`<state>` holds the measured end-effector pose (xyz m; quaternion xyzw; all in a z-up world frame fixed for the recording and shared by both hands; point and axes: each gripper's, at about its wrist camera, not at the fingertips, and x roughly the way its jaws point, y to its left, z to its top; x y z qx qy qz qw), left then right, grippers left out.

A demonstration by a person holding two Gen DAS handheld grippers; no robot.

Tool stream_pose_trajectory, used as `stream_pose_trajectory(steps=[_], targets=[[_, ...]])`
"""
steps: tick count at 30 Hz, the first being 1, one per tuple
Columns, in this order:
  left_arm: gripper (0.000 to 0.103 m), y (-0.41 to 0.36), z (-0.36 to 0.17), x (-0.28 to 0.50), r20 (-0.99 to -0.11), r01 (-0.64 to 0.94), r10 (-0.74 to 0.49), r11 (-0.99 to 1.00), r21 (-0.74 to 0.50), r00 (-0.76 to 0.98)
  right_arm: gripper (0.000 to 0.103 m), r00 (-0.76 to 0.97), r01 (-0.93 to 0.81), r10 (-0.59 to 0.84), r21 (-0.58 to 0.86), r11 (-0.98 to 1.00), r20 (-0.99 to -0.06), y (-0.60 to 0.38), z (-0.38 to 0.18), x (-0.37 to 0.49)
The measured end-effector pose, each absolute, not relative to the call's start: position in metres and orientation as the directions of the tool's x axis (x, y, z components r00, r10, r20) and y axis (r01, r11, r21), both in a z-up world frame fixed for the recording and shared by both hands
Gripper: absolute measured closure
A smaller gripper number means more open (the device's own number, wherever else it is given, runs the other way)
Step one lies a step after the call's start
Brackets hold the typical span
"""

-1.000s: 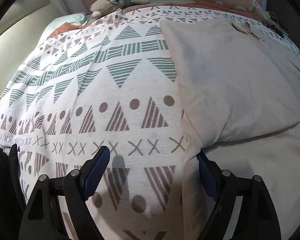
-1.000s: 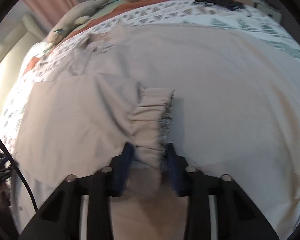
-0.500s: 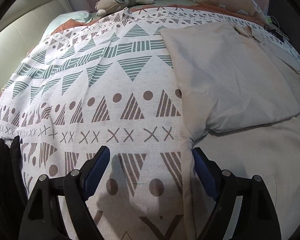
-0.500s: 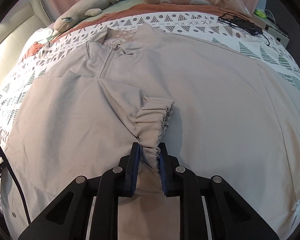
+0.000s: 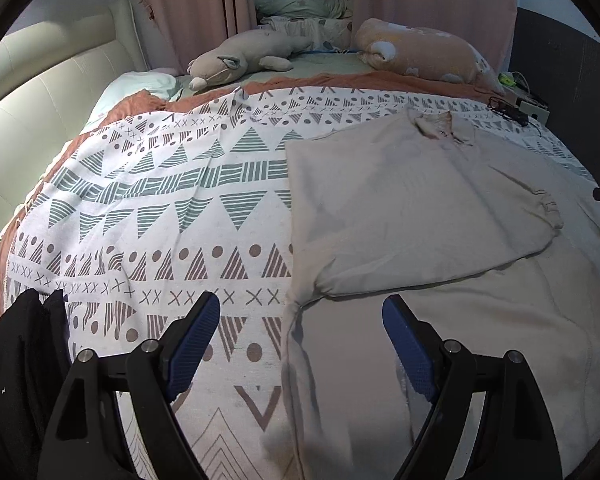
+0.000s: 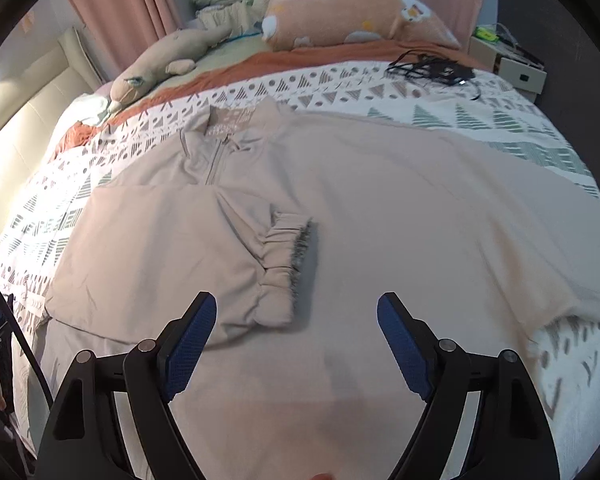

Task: Fold large clothes

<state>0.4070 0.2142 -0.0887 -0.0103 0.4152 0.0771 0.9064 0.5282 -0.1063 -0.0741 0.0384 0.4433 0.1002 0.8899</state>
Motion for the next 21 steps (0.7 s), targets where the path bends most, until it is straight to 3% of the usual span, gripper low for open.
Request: stream_pose_trajectory(steps=[7, 21], targets=[[0.018, 0.179, -0.055, 0.391, -0.719, -0.090, 0.063, 0.996, 0.001, 0.692, 0.021, 0.673, -0.089, 0.095, 0.046, 0.995, -0.734, -0.138, -0.037, 0.465], [0.018, 0.094, 0.002, 0.380, -0.637, -0.014, -0.005, 1.000, -0.025, 0.771, 0.021, 0.774, 0.002, -0.009, -0.011, 1.000, -0.633, -0.196, 0.003, 0.365]])
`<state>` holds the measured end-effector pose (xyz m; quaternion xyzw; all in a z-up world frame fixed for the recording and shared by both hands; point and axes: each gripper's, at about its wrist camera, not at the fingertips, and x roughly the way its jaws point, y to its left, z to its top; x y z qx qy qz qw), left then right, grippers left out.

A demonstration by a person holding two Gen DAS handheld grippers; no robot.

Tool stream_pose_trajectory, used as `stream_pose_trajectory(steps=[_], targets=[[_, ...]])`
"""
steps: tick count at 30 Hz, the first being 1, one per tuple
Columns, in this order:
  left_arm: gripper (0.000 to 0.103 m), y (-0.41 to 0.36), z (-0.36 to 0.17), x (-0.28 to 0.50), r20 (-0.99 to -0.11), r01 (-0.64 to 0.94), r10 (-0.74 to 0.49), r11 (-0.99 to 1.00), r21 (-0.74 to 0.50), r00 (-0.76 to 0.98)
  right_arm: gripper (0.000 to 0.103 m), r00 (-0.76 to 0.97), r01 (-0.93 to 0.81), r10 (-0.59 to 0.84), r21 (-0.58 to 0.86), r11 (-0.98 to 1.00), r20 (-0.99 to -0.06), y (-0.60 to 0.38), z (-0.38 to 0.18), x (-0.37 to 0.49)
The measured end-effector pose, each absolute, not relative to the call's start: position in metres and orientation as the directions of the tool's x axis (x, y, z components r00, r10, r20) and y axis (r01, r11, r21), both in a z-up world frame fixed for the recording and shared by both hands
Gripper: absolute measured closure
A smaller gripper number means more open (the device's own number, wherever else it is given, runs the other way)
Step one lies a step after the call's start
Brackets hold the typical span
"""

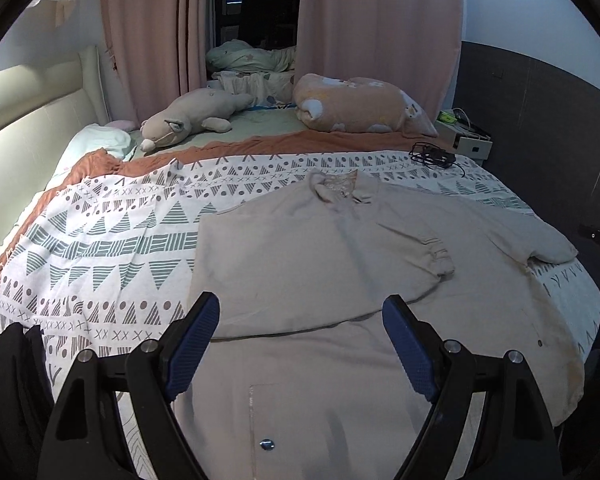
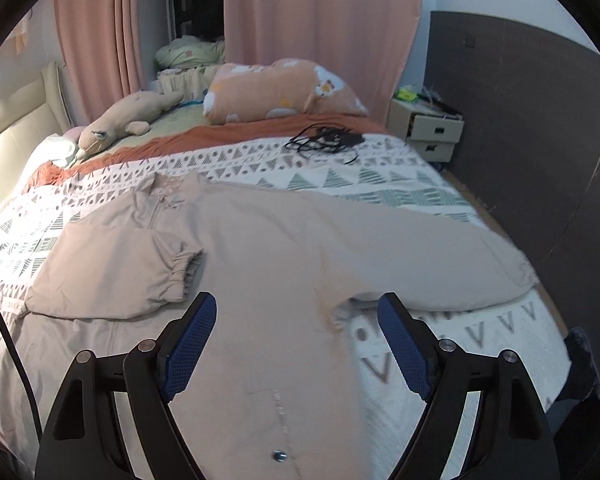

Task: Fold large clothes

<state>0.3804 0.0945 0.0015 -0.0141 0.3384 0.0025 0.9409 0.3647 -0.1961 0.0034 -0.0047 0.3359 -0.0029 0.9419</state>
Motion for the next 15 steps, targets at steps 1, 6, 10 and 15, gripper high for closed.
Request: stream_pose_trajectory(steps=[1, 6, 10, 15], targets=[[0.018, 0.087, 0.004, 0.381, -0.634, -0.007, -0.007, 1.000, -0.019, 0.773, 0.021, 0.777, 0.007, -0.020, -0.023, 1.000, -0.629, -0.200, 0.005, 0.359], [0.018, 0.050, 0.016, 0.383, -0.622, 0.038, -0.035, 0.999, -0.010, 0.783, 0.021, 0.770, 0.013, -0.022, -0.020, 1.000, -0.637, -0.222, 0.006, 0.341], [0.018, 0.020, 0.020, 0.390, -0.622, 0.079, -0.072, 0.997, -0.017, 0.779, 0.021, 0.762, 0.029, -0.016, 0.010, 1.000, -0.647, -0.248, 0.008, 0.335], [0.018, -0.011, 0.015, 0.407, -0.630, 0.109, -0.116, 0.993, -0.050, 0.768, 0.021, 0.754, 0.072, -0.009, 0.069, 0.995, -0.657, -0.291, 0.007, 0.335]])
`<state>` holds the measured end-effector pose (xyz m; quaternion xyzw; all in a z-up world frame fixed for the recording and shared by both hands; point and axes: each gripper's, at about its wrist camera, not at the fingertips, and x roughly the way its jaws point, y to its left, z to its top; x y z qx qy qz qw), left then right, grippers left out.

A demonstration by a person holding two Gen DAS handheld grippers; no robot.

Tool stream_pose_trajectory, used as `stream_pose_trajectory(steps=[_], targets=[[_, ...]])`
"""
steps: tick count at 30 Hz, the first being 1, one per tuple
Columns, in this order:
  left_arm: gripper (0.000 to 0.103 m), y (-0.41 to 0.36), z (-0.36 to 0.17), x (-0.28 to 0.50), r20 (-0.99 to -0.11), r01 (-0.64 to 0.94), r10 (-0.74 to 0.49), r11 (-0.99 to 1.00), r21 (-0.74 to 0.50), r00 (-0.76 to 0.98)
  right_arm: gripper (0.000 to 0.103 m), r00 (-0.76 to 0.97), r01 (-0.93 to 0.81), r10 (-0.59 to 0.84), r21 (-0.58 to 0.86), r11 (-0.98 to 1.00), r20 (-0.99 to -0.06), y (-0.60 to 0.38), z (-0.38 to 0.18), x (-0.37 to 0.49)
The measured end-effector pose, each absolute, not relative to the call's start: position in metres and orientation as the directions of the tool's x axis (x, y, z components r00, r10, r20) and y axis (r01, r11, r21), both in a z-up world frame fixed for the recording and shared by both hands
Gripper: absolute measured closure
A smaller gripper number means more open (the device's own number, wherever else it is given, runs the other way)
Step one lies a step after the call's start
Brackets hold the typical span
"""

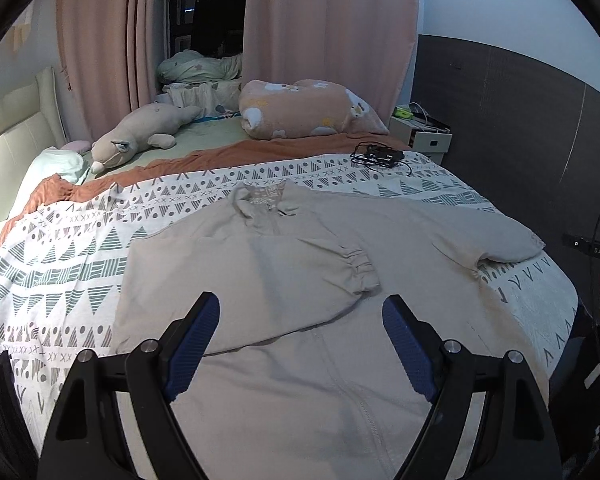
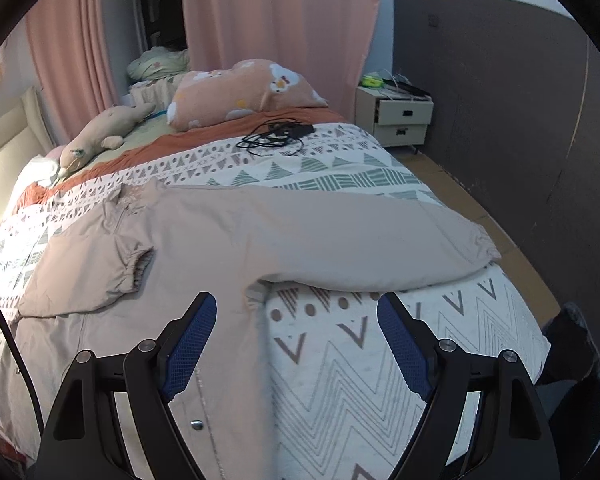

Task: Fold large clothes

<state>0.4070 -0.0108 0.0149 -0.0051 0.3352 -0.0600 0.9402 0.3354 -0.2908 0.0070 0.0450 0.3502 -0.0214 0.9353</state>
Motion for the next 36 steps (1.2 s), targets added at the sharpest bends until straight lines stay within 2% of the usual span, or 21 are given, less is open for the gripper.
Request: stream_pose_trajectory(steps=[10, 20, 22, 26, 27, 28, 29, 31, 36], targets=[[0.018, -0.054, -0.019, 0.452, -0.659, 0.126, -0.164, 0.986, -0.106, 0.734, 0.021, 0.743, 0.191, 0.022, 0.244, 0.951, -0.669, -0.377, -0.020, 0.357], [0.019, -0.098, -0.088, 0.509, -0.775, 0.206, -0.157, 0.978, -0.036, 0.612, 0.022, 0.701, 0.331, 0.035, 0.369, 0.869, -0.712, -0.446, -0.074, 0.412], [0.029, -0.103, -0.105, 0.522, -0.801, 0.215, -0.148, 0.976, -0.025, 0.579, 0.022, 0.692, 0.350, 0.030, 0.371, 0.860, -0.722, -0.455, -0.084, 0.424], [0.030, -0.112, -0.138, 0.546, -0.846, 0.237, -0.134, 0.971, -0.009, 0.517, 0.022, 0.672, 0.375, 0.022, 0.365, 0.852, -0.740, -0.469, -0.098, 0.443], [0.034, -0.113, -0.145, 0.552, -0.855, 0.240, -0.129, 0.971, -0.006, 0.502, 0.022, 0.668, 0.381, 0.022, 0.367, 0.849, -0.744, -0.472, -0.102, 0.447], [0.044, -0.114, -0.152, 0.558, -0.864, 0.238, -0.123, 0.971, -0.003, 0.489, 0.022, 0.666, 0.386, 0.025, 0.373, 0.844, -0.746, -0.477, -0.106, 0.450], [0.048, -0.114, -0.159, 0.564, -0.872, 0.230, -0.114, 0.973, -0.001, 0.476, 0.022, 0.663, 0.393, 0.029, 0.381, 0.837, -0.748, -0.481, -0.108, 0.453], [0.067, -0.111, -0.170, 0.577, -0.883, 0.206, -0.103, 0.978, -0.007, 0.458, 0.022, 0.664, 0.412, 0.035, 0.405, 0.817, -0.747, -0.487, -0.115, 0.459], [0.070, -0.111, -0.176, 0.593, -0.873, 0.189, -0.101, 0.982, -0.010, 0.477, 0.022, 0.681, 0.448, 0.053, 0.474, 0.758, -0.730, -0.506, -0.131, 0.462]])
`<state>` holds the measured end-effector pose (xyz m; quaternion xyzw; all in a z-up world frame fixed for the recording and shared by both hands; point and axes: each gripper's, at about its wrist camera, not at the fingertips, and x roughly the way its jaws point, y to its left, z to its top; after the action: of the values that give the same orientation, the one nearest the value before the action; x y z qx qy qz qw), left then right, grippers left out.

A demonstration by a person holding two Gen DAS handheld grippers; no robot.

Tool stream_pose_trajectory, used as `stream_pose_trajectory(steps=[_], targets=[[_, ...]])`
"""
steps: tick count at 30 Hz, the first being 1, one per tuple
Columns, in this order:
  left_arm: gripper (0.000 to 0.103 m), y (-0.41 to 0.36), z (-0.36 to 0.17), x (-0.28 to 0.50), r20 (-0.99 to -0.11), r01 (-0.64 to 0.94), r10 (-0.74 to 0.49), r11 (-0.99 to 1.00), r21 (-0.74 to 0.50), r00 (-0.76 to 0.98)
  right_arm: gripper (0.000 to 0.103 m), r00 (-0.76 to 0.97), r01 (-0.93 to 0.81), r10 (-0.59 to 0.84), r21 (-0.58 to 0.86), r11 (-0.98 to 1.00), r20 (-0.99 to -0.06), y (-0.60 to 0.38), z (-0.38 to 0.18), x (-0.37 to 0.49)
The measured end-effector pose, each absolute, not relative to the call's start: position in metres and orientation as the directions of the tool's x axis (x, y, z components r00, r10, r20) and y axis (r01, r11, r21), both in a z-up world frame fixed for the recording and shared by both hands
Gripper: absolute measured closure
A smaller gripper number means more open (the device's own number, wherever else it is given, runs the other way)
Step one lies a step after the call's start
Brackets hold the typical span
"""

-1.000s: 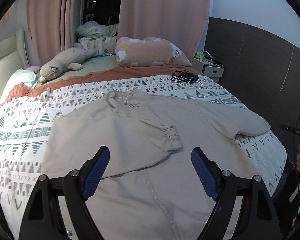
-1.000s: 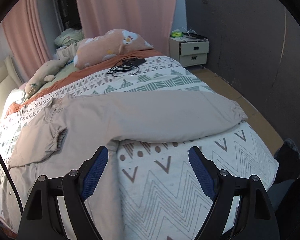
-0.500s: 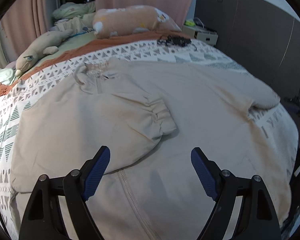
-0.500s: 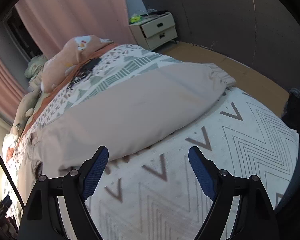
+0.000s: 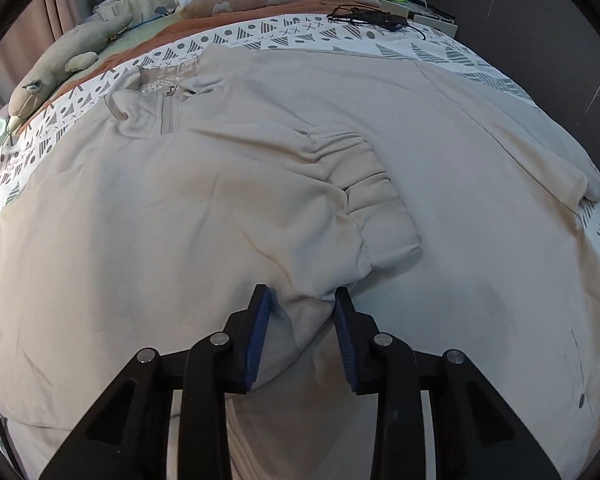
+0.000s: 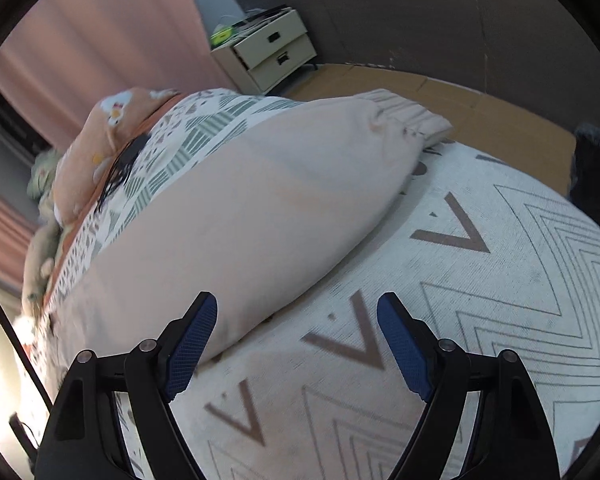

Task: Fold large clothes
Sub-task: 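Grasp the other sleeve with the right tool and lift it toward the body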

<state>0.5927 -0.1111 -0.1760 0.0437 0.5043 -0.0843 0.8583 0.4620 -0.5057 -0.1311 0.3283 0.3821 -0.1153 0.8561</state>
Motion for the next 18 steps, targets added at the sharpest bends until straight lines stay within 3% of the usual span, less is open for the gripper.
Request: stream_pose_trajectory(steps=[7, 10, 11, 12, 13, 14, 17, 18], targets=[[0.070, -0.116, -0.167, 0.600, -0.860, 0.206, -0.132, 0.978, -0.032, 0.492, 0.022, 0.718, 0.458, 0.054, 0.529, 0.714, -0.694, -0.517, -0.142, 0.457], [0.068, -0.117, -0.163, 0.598, -0.865, 0.203, -0.147, 0.978, -0.054, 0.479, 0.027, 0.721, 0.455, 0.049, 0.525, 0.719, -0.692, -0.519, -0.144, 0.462], [0.063, -0.115, -0.162, 0.599, -0.865, 0.201, -0.161, 0.977, -0.071, 0.476, 0.027, 0.726, 0.453, 0.051, 0.532, 0.715, -0.686, -0.521, -0.144, 0.464], [0.041, -0.114, -0.159, 0.596, -0.859, 0.198, -0.179, 0.976, -0.093, 0.479, 0.030, 0.731, 0.449, 0.055, 0.539, 0.712, -0.680, -0.522, -0.144, 0.466], [0.005, -0.112, -0.156, 0.592, -0.852, 0.194, -0.197, 0.974, -0.114, 0.486, 0.036, 0.734, 0.444, 0.061, 0.546, 0.711, -0.676, -0.524, -0.146, 0.469], [0.000, -0.111, -0.152, 0.588, -0.841, 0.188, -0.209, 0.973, -0.131, 0.500, 0.039, 0.737, 0.441, 0.066, 0.552, 0.707, -0.673, -0.527, -0.147, 0.473], [0.000, -0.104, -0.142, 0.574, -0.804, 0.157, -0.230, 0.973, -0.171, 0.548, 0.053, 0.747, 0.436, 0.078, 0.575, 0.693, -0.660, -0.533, -0.154, 0.478], [0.000, -0.101, -0.139, 0.569, -0.794, 0.144, -0.236, 0.972, -0.188, 0.559, 0.064, 0.748, 0.436, 0.080, 0.577, 0.691, -0.659, -0.536, -0.155, 0.479]])
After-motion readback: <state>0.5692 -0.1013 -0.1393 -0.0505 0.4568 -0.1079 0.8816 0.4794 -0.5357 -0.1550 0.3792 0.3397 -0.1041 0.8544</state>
